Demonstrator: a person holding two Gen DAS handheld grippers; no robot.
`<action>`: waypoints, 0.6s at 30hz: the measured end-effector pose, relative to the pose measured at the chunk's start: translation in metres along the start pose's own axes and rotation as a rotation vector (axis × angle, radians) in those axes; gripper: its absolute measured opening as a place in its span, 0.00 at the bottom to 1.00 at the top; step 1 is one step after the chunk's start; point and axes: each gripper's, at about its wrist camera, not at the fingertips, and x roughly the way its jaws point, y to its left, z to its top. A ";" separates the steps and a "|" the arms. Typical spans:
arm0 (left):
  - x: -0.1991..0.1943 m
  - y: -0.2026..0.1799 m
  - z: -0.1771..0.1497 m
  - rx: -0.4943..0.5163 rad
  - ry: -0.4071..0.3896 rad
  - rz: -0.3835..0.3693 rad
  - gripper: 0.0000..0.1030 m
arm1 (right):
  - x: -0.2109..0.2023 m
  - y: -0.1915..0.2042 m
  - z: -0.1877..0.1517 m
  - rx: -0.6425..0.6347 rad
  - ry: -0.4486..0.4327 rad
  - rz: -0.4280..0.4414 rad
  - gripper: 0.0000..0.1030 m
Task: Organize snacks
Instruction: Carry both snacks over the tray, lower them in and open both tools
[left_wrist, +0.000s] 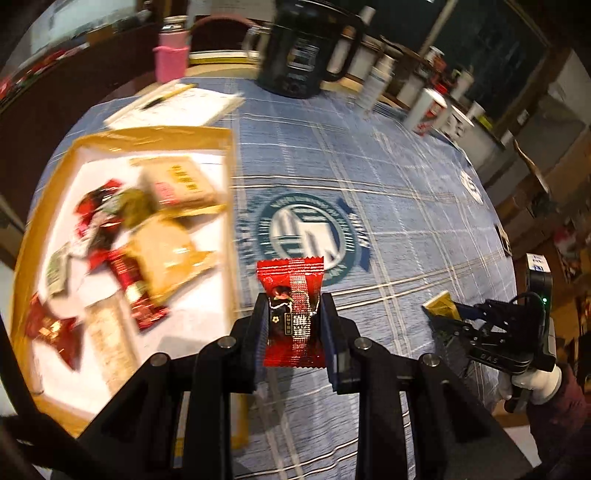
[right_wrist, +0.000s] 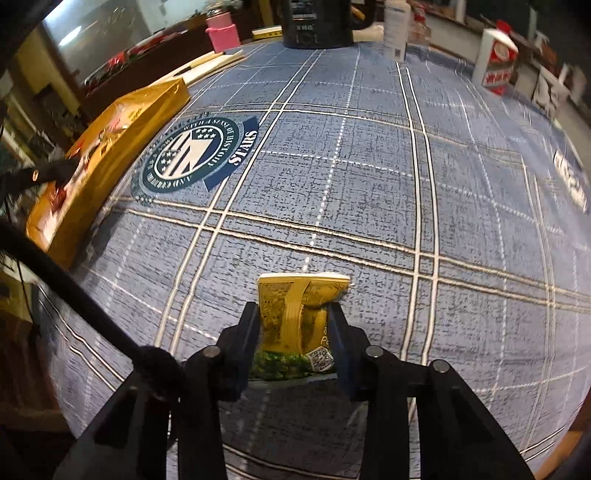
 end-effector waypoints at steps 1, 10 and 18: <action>-0.003 0.007 -0.001 -0.012 -0.004 0.005 0.27 | -0.001 0.001 0.001 0.002 0.002 0.001 0.32; -0.029 0.077 -0.014 -0.112 -0.016 0.093 0.27 | -0.015 0.043 0.025 0.003 -0.063 0.093 0.32; -0.029 0.113 -0.024 -0.115 0.022 0.132 0.27 | -0.012 0.147 0.073 -0.089 -0.098 0.291 0.32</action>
